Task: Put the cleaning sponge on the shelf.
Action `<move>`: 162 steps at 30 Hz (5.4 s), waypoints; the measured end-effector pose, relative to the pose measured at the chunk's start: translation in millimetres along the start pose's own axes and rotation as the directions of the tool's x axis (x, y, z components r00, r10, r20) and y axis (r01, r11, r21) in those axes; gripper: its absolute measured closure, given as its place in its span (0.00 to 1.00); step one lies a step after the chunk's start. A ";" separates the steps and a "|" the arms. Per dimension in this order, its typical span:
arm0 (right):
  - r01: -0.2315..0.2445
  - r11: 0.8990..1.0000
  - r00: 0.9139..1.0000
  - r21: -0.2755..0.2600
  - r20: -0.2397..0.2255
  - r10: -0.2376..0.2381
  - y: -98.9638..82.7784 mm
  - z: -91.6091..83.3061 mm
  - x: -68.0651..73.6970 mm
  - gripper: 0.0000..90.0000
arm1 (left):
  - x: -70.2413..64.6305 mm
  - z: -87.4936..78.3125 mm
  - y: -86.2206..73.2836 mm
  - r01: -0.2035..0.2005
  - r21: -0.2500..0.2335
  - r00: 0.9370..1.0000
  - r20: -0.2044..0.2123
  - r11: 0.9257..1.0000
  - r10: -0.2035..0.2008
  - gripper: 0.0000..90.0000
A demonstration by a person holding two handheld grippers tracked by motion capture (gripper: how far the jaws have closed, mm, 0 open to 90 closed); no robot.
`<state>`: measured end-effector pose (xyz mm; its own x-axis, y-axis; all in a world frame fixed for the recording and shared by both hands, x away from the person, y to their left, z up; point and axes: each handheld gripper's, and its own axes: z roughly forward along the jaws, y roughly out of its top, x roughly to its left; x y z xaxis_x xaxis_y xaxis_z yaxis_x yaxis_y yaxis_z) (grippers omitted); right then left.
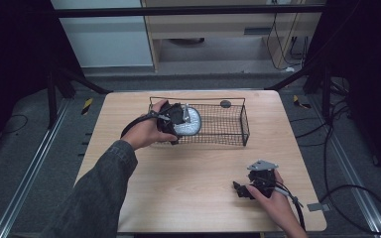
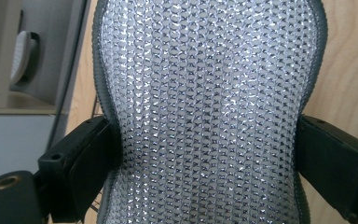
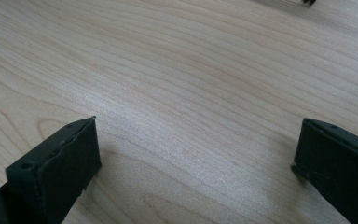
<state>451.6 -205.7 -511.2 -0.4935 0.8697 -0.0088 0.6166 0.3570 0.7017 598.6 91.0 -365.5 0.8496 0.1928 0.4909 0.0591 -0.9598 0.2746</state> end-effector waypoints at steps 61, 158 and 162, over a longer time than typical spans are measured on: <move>0.005 1.000 1.000 0.000 0.000 -0.005 -0.2 -0.3 0.3 0.00 | 22.5 32.6 12.5 -0.021 0.034 0.996 -0.083 0.999 0.024 0.08; 0.001 1.000 1.000 -0.001 -0.003 -0.001 -1.1 -0.9 1.0 0.00 | -96.2 -32.9 -26.2 0.358 -0.184 0.934 0.071 0.916 -0.350 0.05; 0.001 1.000 1.000 -0.002 -0.002 -0.001 -1.2 -1.0 1.1 0.00 | -107.5 -31.0 -38.9 0.389 -0.180 0.921 0.084 0.904 -0.379 0.05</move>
<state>449.7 -205.5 -511.4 -0.4954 0.8686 -0.0078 0.6150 0.3571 0.7030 488.7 113.9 -403.4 0.8045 0.5245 0.2786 0.2891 -0.7556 0.5878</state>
